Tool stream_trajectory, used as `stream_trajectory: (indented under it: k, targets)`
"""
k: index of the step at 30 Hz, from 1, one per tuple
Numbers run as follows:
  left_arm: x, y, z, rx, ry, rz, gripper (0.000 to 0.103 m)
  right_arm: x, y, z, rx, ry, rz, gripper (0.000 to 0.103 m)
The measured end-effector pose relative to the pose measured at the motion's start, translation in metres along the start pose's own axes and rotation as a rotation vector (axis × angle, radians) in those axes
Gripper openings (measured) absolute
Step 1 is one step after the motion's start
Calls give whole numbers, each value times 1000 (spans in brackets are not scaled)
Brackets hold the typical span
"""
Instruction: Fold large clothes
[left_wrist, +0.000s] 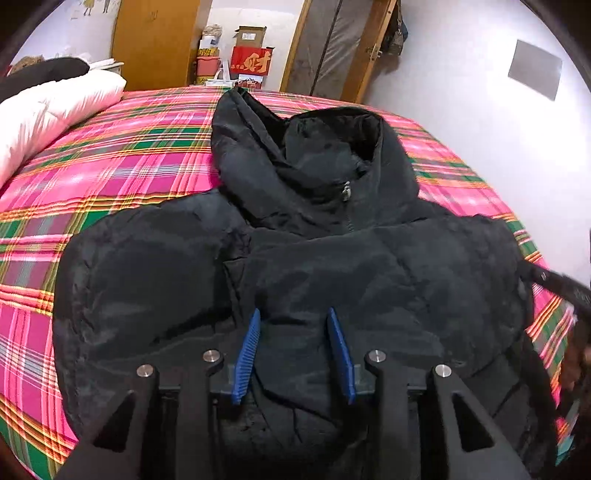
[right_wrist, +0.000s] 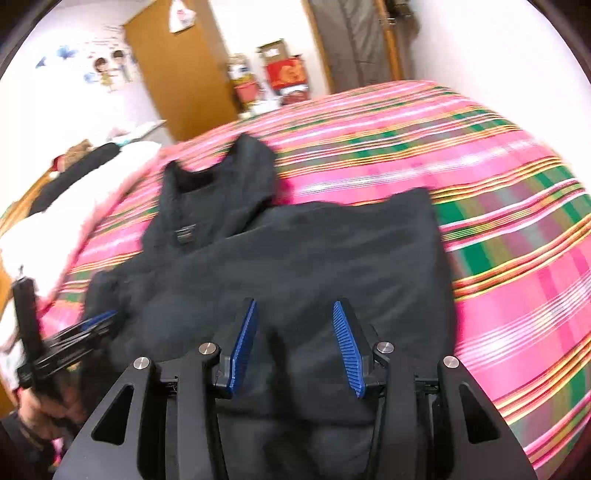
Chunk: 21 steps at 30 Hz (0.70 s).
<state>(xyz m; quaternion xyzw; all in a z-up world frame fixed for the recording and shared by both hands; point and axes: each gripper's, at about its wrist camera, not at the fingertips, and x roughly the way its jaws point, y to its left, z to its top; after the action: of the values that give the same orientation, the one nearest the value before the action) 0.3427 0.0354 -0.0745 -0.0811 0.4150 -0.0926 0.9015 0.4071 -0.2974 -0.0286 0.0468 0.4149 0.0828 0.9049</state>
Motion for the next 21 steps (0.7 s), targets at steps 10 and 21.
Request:
stream_trajectory:
  k: [10, 21]
  targets:
    - [20, -1, -10, 39, 3, 21, 41, 54, -16, -22, -13, 70, -82, 42]
    - [-19, -1, 11, 15, -19, 10, 37, 11, -17, 18, -20, 18, -73, 42]
